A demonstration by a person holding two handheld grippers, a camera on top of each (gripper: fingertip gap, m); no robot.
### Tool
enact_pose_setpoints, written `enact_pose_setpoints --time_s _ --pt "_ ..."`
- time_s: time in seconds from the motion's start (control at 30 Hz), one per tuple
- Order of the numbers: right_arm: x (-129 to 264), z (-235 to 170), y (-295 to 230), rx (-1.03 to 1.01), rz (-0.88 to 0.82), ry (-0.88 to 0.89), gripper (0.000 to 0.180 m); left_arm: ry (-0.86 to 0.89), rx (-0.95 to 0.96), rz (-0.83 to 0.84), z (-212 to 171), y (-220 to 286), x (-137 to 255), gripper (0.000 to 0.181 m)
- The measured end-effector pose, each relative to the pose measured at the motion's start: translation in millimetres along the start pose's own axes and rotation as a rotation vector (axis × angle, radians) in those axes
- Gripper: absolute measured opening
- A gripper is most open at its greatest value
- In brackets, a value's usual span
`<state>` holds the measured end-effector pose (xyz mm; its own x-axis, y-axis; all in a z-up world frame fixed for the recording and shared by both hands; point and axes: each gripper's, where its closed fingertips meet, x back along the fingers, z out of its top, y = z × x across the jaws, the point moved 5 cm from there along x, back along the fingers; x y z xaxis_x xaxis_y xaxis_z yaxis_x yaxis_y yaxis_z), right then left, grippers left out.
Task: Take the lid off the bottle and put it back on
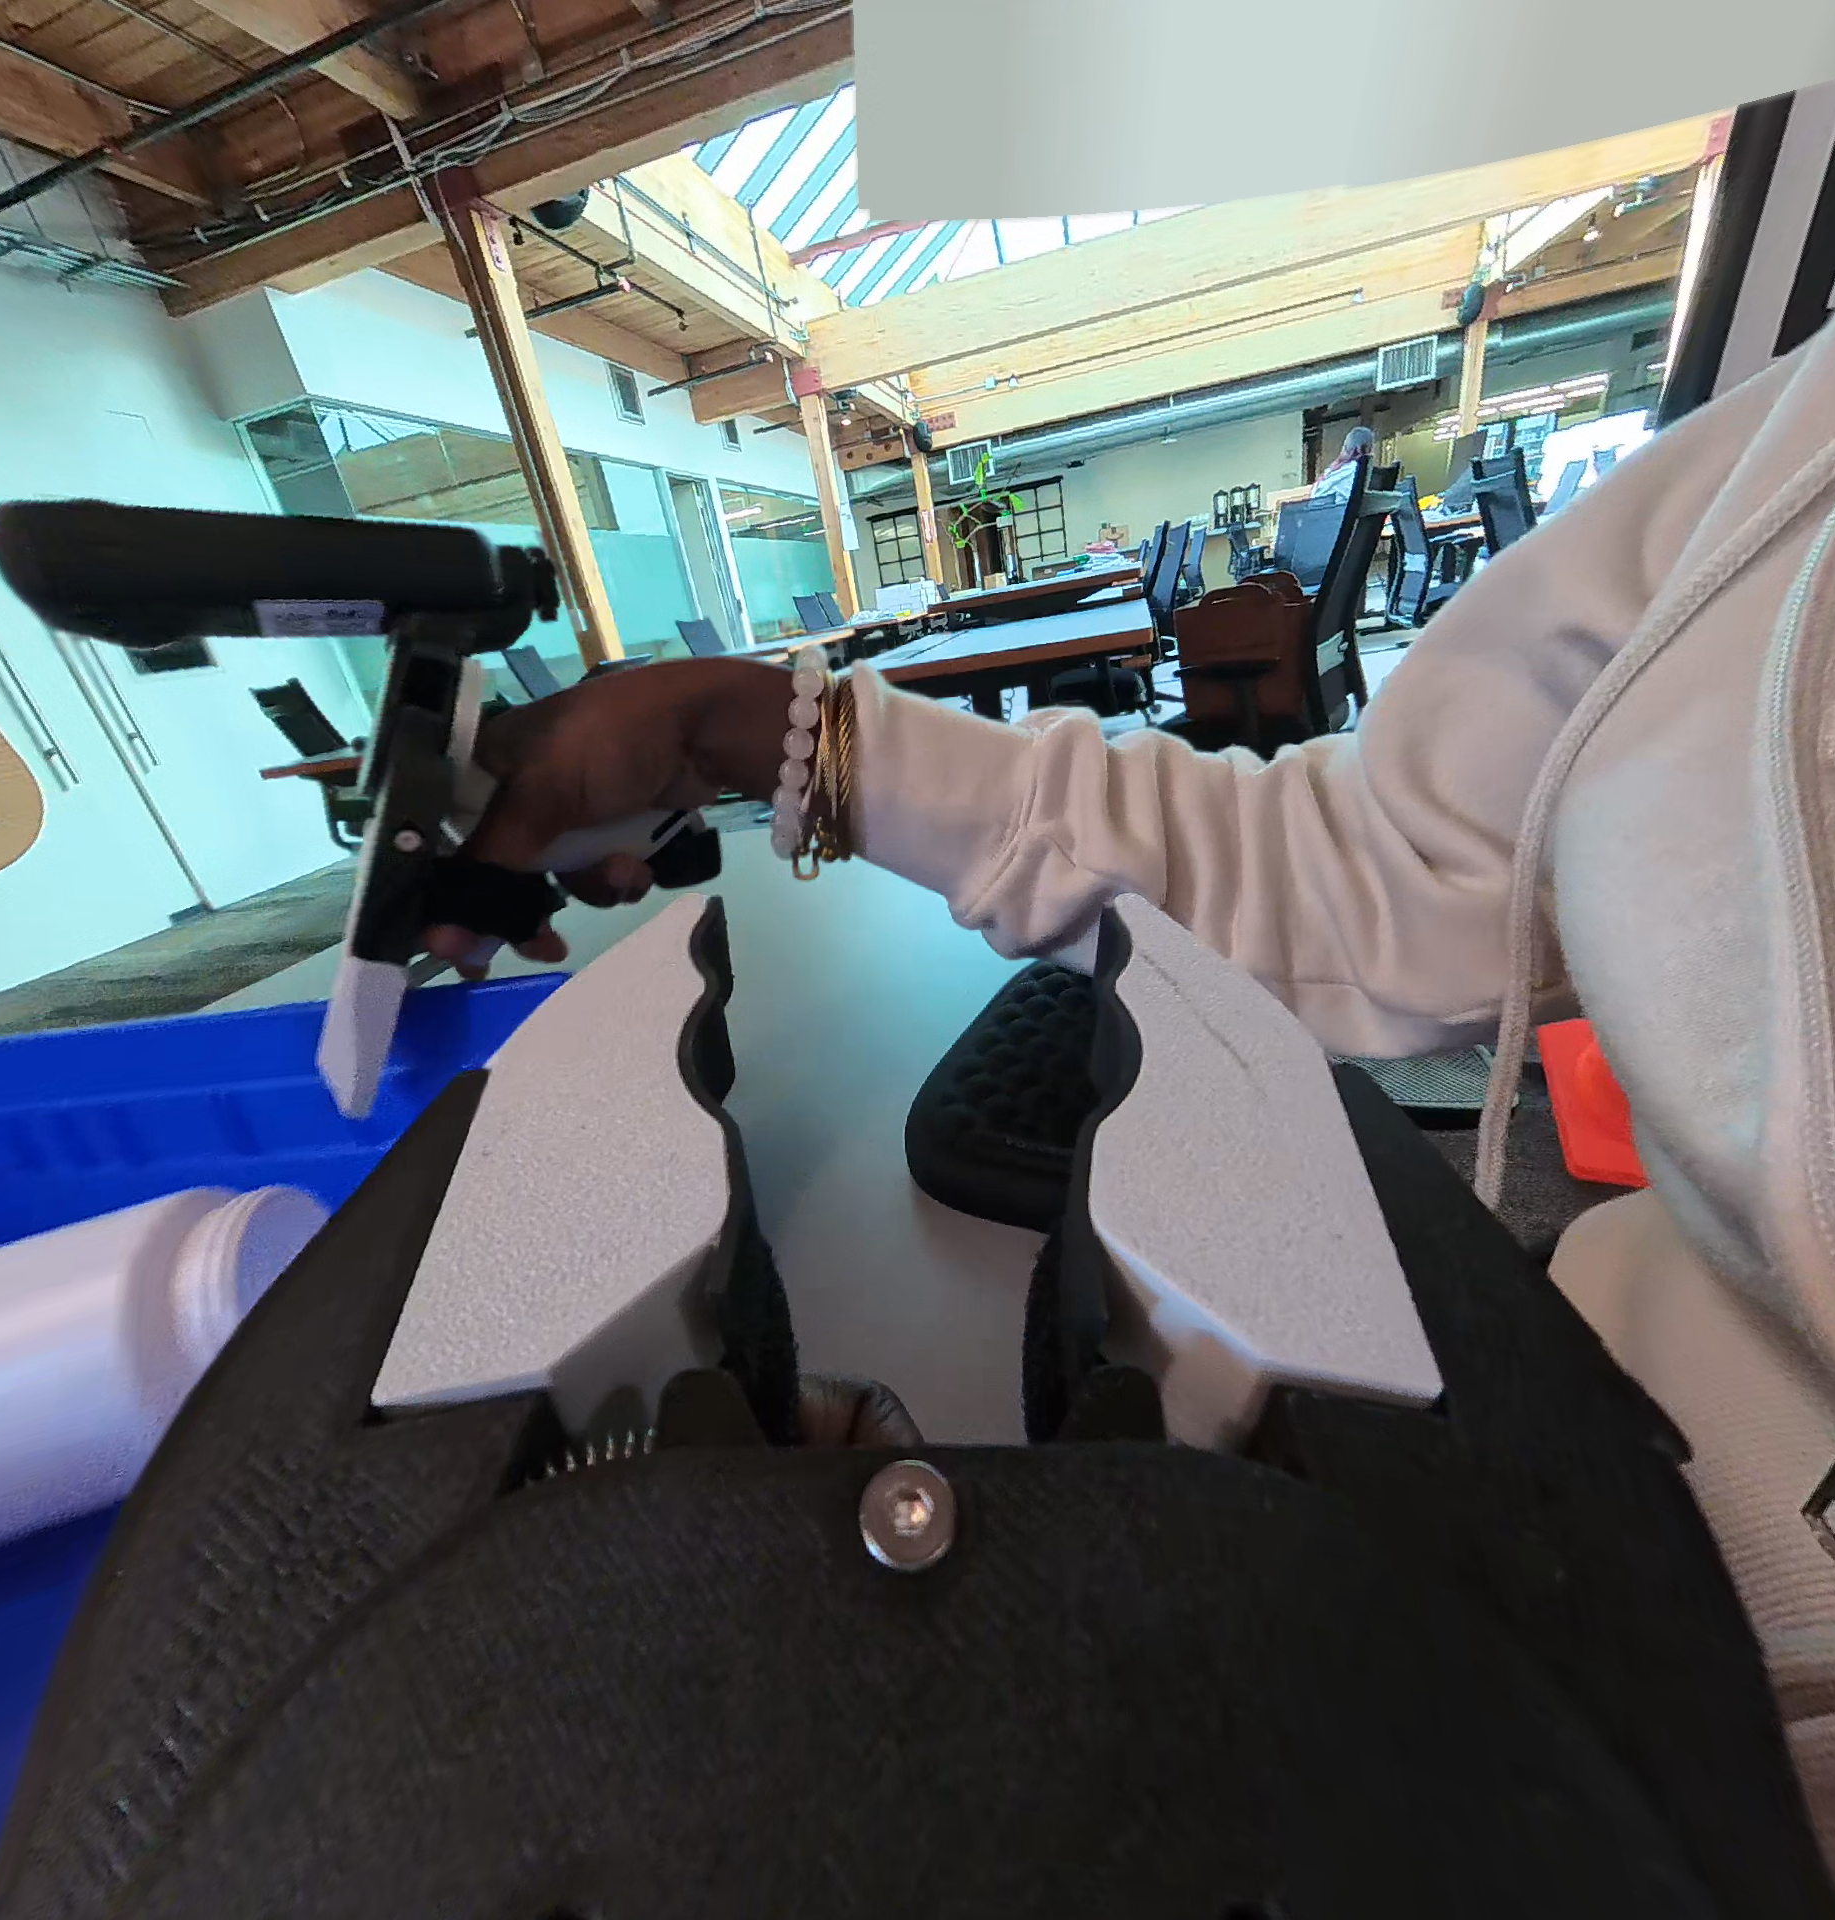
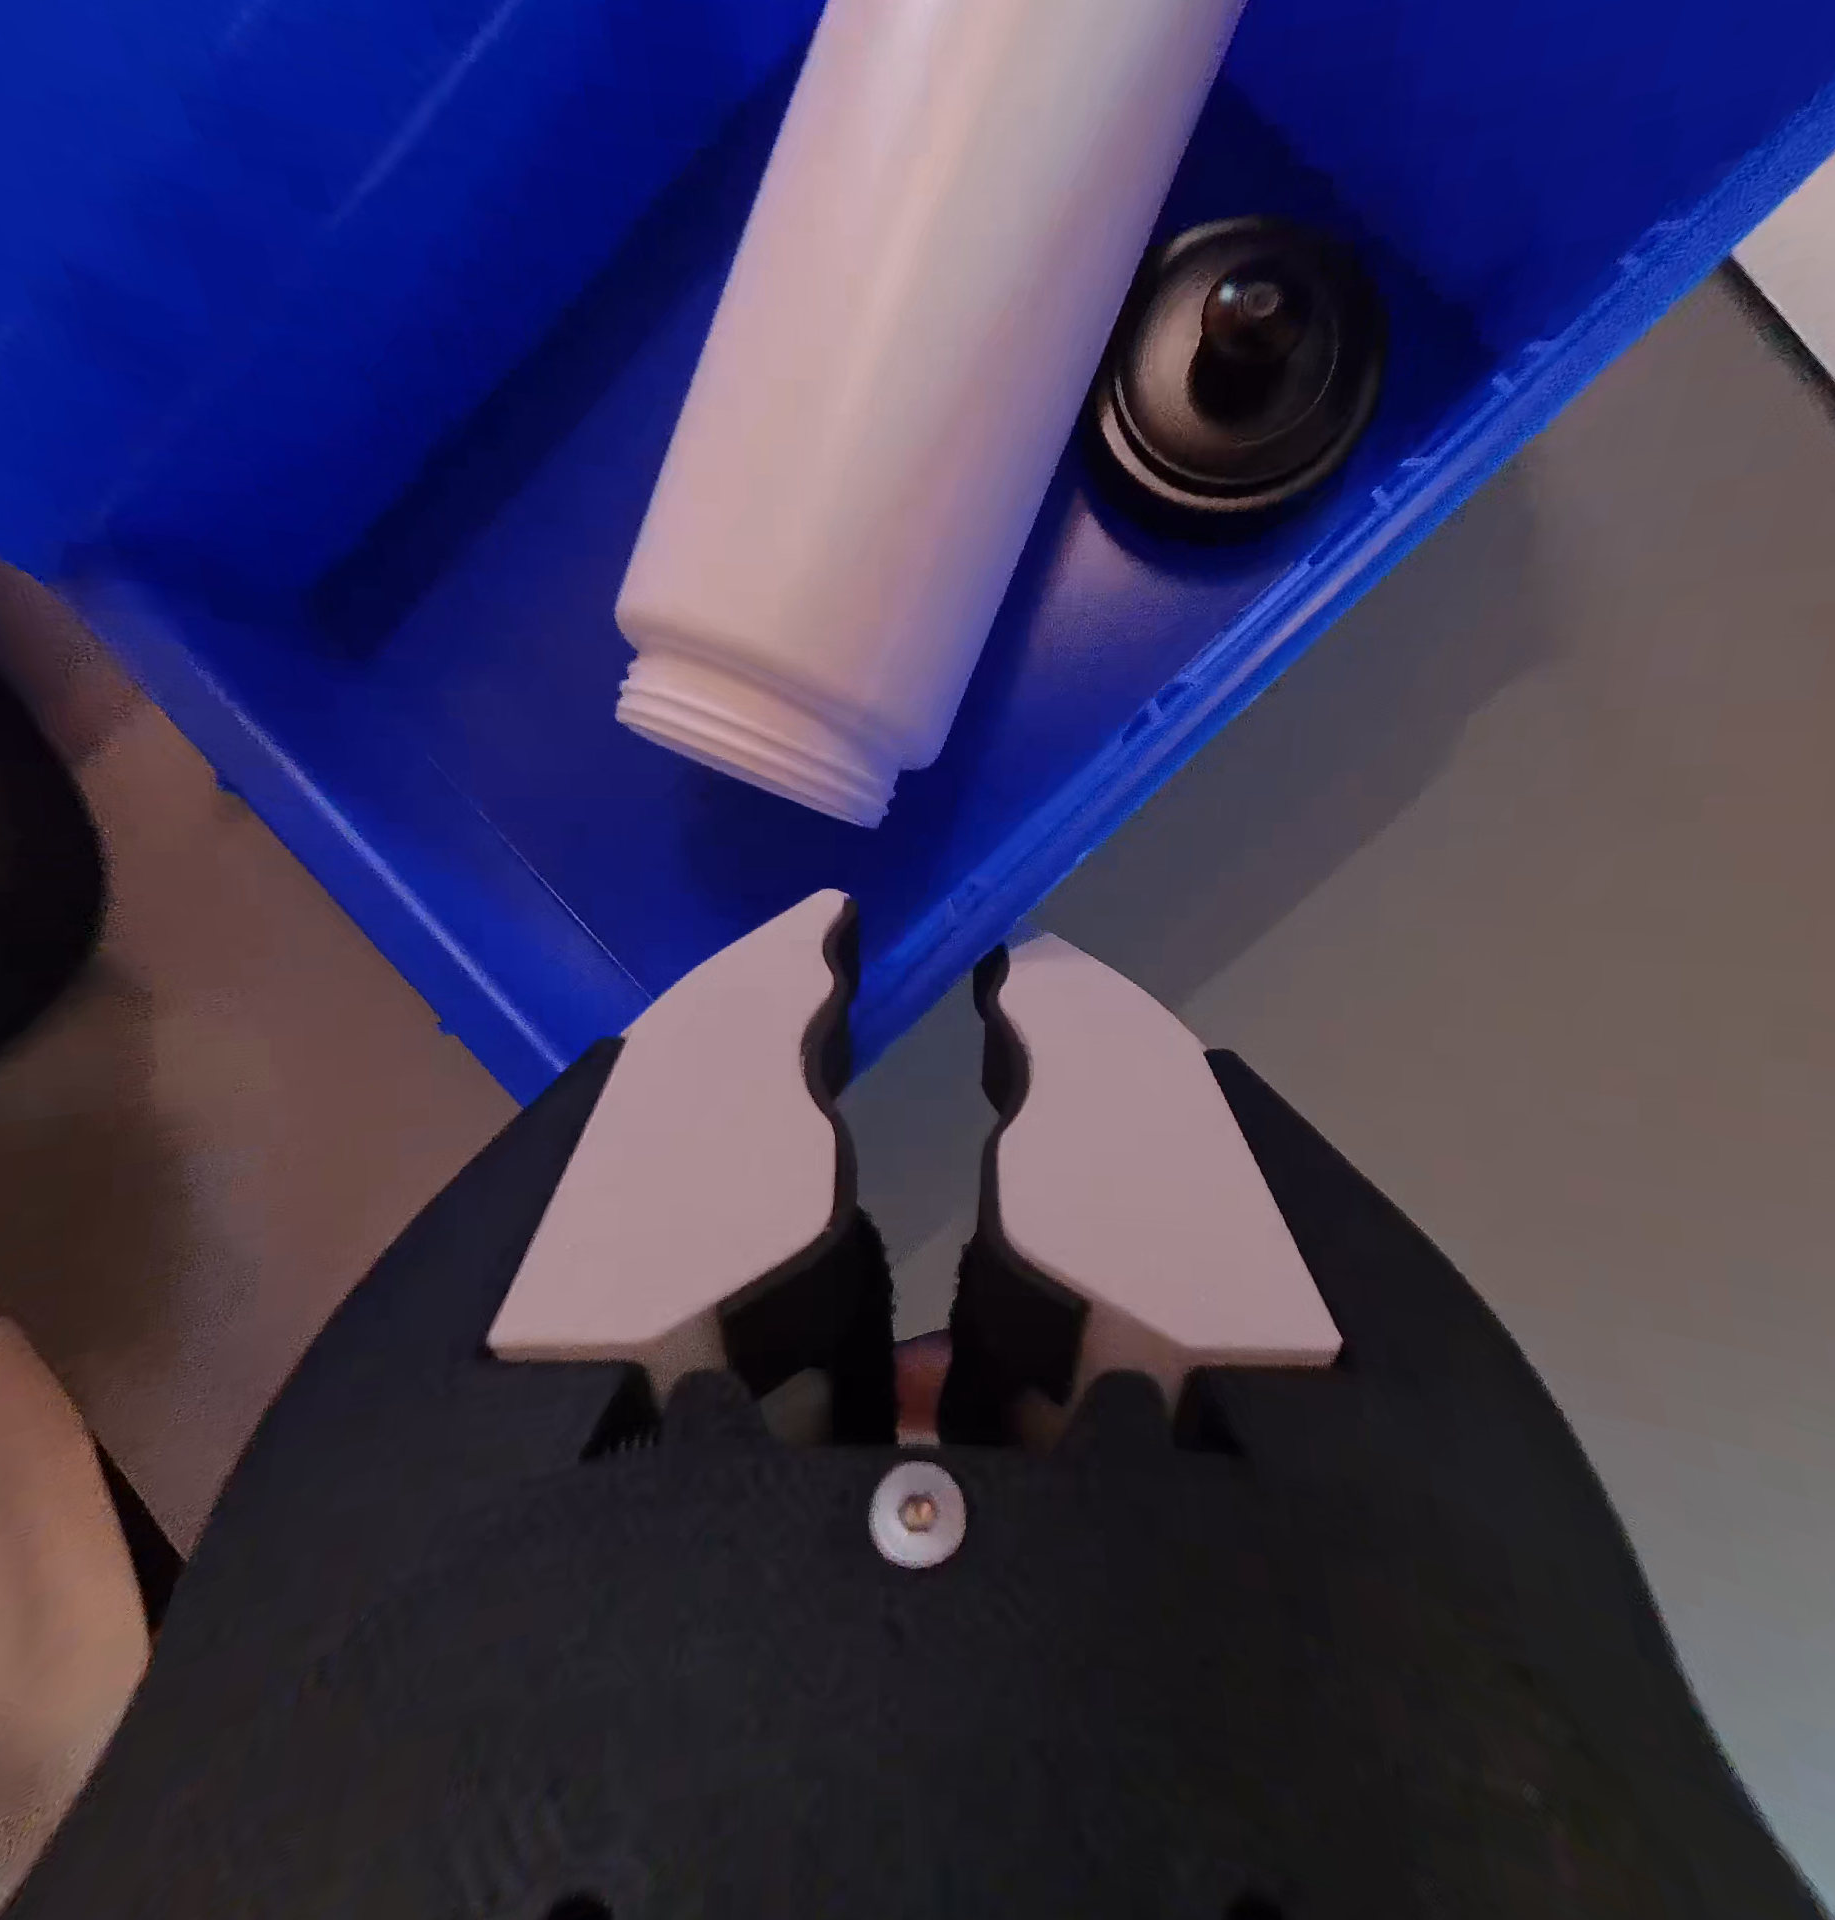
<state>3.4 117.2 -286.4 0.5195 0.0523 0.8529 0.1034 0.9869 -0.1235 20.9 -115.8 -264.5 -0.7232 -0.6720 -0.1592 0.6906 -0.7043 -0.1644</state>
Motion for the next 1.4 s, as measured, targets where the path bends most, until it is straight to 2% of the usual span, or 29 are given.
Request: enact_pose_setpoints --time_s 0.13,0.33,0.5,0.6,0.67,0.77,0.87,0.97,1.0,1.03,1.1,1.27,1.33,1.4 --pt "-15 19 -18 -0.037 0.091 0.097 0.024 0.004 -0.002 -0.004 1 1 0 0.067" --pt "-30 37 -37 -0.069 0.140 0.189 0.028 0.008 -0.003 -0.012 2 2 0 0.067" --pt "-40 47 -53 -0.076 0.257 0.280 0.039 0.010 0.000 -0.008 2 2 0 0.067" --pt "-37 49 -52 -0.041 0.273 0.314 0.040 0.051 0.017 0.028 10 -1 5 0.068" --pt "-25 54 -46 -0.022 0.245 0.410 0.043 0.124 0.065 0.083 25 -5 19 0.070" --pt "2 58 -26 -0.005 0.126 0.549 0.052 0.192 0.068 0.343 55 -24 71 0.079" --pt "30 59 -11 0.009 0.050 0.687 0.057 0.189 -0.013 0.855 80 -58 168 0.081" --pt "50 58 -2 0.010 0.013 0.767 0.057 -0.015 -0.160 1.386 77 -81 284 0.088" --pt "54 57 0 0.013 0.000 0.777 0.057 -0.113 -0.181 1.500 70 -85 314 0.093" --pt "58 56 1 0.015 -0.016 0.784 0.057 -0.199 -0.169 1.560 59 -88 338 0.098" --pt "63 56 3 0.020 -0.036 0.802 0.056 -0.286 -0.069 1.574 36 -97 365 0.106" --pt "62 56 1 0.050 -0.044 0.794 0.056 -0.337 0.082 1.526 7 -120 383 0.102" --pt "60 56 0 0.076 -0.063 0.783 0.056 -0.314 0.111 1.497 6 -131 383 0.087" --pt "58 55 -1 0.102 -0.076 0.773 0.056 -0.358 0.149 1.433 0 -138 380 0.049"
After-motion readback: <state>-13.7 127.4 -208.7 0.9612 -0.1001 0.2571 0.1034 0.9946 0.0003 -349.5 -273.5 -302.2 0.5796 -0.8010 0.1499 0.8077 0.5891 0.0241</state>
